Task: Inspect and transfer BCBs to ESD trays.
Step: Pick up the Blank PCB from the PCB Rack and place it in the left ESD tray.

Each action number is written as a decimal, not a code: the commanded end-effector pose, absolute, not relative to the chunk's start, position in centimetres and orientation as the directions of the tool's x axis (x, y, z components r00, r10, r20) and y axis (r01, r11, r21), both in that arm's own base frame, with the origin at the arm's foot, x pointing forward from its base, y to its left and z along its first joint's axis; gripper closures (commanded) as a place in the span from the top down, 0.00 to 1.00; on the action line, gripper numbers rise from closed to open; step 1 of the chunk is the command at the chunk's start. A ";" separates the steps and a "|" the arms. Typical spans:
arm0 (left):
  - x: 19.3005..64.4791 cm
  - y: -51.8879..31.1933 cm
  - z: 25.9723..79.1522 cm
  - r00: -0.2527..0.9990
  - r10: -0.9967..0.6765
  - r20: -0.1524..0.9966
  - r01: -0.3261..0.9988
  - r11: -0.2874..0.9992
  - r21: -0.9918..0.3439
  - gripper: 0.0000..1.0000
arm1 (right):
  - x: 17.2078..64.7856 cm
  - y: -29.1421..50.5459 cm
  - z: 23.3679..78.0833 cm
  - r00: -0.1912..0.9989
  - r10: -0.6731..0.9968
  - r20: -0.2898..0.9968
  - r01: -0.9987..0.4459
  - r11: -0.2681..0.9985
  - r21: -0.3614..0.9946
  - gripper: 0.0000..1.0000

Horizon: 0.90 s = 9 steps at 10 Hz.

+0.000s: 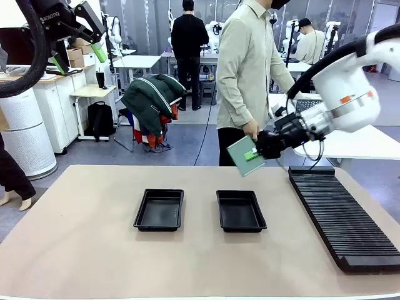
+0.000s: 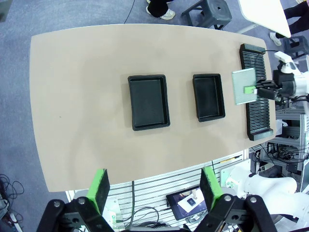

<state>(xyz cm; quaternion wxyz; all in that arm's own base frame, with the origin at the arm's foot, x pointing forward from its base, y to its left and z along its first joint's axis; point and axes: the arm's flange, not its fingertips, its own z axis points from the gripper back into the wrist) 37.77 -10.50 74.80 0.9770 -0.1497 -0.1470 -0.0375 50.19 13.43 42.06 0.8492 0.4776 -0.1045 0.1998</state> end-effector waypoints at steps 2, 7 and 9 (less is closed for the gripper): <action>37.7 -10.5 74.7 0.955 -0.028 0.296 0.115 0.953 -0.282 1.00 | 49.7 19.9 38.0 0.941 0.084 0.327 -0.330 0.436 0.837 0.03; 37.7 -10.5 74.7 0.955 -0.028 0.296 0.115 0.953 -0.282 1.00 | 50.0 30.1 33.9 0.981 0.058 0.183 -0.189 0.454 0.871 0.03; 37.7 -10.5 74.7 0.955 -0.028 0.296 0.115 0.953 -0.282 1.00 | 50.1 32.9 32.9 0.987 0.035 0.155 -0.153 0.473 0.868 0.03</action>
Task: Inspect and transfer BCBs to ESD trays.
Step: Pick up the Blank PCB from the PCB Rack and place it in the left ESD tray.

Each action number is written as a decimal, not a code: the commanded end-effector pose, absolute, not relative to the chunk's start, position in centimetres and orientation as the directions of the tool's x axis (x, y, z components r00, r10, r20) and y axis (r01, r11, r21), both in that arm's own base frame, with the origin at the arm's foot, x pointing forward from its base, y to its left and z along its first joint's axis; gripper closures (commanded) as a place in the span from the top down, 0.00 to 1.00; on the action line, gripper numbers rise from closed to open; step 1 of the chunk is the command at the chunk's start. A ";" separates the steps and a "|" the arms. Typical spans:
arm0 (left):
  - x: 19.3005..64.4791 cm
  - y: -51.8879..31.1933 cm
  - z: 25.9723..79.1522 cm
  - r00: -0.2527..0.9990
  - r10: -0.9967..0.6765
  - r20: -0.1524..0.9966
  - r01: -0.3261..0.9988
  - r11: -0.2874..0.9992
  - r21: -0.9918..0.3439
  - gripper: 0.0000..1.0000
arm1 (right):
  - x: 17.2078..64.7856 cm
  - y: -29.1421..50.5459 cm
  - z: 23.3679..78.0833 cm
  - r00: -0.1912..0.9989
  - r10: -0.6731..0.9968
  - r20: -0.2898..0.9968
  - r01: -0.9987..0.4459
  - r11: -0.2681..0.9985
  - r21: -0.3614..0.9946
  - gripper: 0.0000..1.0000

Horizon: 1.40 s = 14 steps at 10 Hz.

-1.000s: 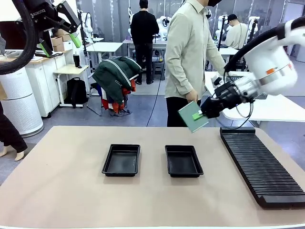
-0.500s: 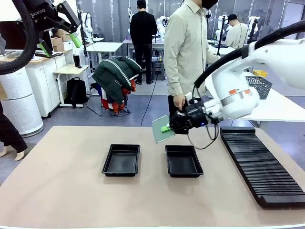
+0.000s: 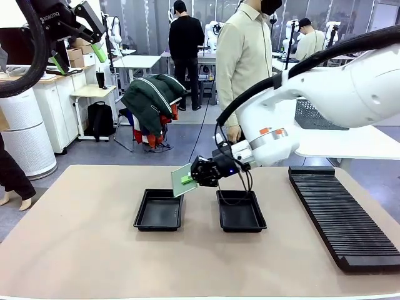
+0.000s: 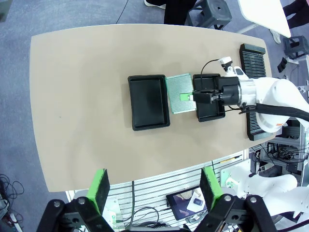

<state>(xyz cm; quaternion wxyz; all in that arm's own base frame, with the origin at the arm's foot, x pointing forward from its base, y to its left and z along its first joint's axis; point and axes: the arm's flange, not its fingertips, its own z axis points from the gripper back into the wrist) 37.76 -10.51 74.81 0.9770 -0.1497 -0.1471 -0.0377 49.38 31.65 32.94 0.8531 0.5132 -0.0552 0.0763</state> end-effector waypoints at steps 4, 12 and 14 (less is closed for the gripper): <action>37.7 -10.5 74.7 0.955 -0.028 0.296 0.115 0.953 -0.282 1.00 | 49.5 37.3 31.1 0.990 -0.026 0.141 -0.107 0.518 0.849 0.03; 37.7 -10.5 74.7 0.955 -0.028 0.296 0.115 0.953 -0.282 1.00 | 46.8 40.4 28.0 0.991 -0.106 0.086 -0.003 0.613 0.790 0.03; 37.7 -10.5 74.7 0.955 -0.028 0.296 0.115 0.953 -0.282 1.00 | 47.2 41.2 27.9 0.991 -0.101 0.084 -0.002 0.629 0.777 0.03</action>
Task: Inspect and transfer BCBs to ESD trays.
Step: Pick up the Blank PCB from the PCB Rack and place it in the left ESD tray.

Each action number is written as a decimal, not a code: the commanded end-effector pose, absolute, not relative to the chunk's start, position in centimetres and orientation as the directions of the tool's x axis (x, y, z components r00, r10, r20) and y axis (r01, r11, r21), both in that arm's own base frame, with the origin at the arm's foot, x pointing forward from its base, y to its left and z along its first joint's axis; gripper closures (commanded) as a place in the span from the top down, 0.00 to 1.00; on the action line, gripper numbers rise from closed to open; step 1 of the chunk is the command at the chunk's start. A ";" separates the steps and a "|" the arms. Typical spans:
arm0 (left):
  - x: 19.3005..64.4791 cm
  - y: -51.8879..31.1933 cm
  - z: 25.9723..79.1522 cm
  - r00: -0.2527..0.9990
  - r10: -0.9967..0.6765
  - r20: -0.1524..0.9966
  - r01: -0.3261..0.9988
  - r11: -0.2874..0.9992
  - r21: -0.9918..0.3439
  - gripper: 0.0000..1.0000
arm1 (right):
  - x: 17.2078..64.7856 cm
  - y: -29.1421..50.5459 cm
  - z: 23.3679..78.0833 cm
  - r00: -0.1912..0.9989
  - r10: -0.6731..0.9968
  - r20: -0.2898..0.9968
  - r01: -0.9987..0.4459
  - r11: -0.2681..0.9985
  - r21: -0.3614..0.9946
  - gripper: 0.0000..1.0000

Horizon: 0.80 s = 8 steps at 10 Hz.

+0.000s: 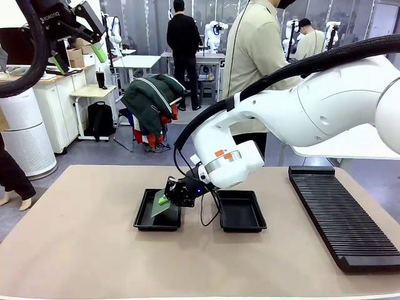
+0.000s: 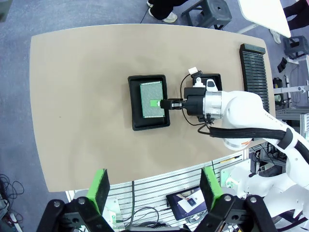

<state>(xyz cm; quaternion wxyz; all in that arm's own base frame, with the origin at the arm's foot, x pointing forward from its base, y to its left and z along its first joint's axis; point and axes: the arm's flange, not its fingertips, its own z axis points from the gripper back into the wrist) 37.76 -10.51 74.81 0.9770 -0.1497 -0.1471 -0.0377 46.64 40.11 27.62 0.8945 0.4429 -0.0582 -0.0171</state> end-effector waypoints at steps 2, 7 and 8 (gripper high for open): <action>37.7 -10.5 74.7 0.955 -0.028 0.296 0.115 0.953 -0.282 1.00 | 47.3 41.9 27.7 0.992 -0.112 0.063 0.028 0.670 0.742 0.03; 37.7 -10.5 74.7 0.955 -0.028 0.296 0.115 0.953 -0.282 1.00 | 47.5 43.1 27.7 0.992 -0.106 0.060 0.033 0.710 0.703 0.03; 37.7 -10.5 74.7 0.955 -0.028 0.296 0.115 0.953 -0.282 1.00 | 47.4 43.3 27.7 0.995 -0.088 0.055 0.025 0.713 0.700 0.03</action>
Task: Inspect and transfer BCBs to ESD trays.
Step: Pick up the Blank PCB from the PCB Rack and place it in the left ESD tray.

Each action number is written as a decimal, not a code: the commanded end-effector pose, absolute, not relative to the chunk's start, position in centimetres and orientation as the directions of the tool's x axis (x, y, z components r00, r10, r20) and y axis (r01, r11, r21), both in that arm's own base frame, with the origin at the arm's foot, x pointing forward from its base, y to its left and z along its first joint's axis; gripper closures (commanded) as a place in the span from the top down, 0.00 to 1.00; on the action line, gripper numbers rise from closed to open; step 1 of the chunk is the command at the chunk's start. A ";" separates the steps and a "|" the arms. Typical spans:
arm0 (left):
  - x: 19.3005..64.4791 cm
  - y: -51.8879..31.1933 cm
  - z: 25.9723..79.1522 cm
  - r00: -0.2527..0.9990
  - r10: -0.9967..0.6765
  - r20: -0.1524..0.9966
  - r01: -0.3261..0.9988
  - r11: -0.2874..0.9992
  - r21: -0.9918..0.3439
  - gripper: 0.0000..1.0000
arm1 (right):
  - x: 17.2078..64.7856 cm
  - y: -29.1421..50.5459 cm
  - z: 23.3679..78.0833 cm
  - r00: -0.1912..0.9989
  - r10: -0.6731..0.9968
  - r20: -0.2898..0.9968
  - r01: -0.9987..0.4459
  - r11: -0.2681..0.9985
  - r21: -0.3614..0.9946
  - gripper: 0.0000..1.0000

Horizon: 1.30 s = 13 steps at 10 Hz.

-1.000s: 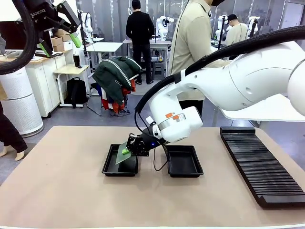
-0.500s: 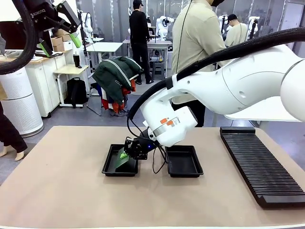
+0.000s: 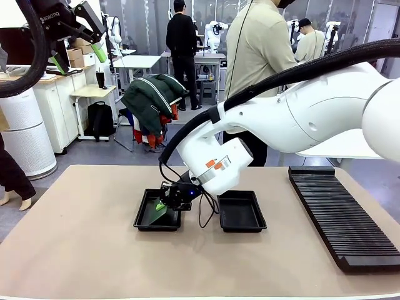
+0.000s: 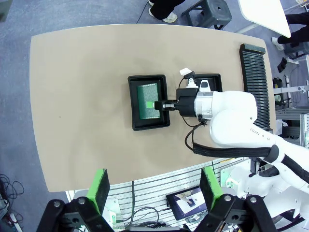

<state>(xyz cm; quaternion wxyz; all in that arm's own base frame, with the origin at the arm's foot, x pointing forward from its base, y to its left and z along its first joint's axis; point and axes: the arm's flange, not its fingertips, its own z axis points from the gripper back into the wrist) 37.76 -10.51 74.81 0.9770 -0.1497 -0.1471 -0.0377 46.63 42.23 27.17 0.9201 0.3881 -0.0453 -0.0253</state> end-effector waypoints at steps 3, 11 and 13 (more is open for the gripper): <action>37.7 -10.5 74.7 0.955 -0.028 0.296 0.115 0.953 -0.282 1.00 | 46.6 41.9 27.1 0.994 -0.091 0.065 0.016 0.689 0.725 0.03; 37.7 -10.5 74.7 0.955 -0.028 0.296 0.115 0.953 -0.282 1.00 | 47.0 43.9 28.9 0.995 -0.097 0.028 0.055 0.751 0.658 0.13; 37.7 -10.5 74.7 0.955 -0.028 0.296 0.115 0.953 -0.282 1.00 | 46.9 44.7 29.6 0.996 -0.089 0.029 0.051 0.777 0.627 0.13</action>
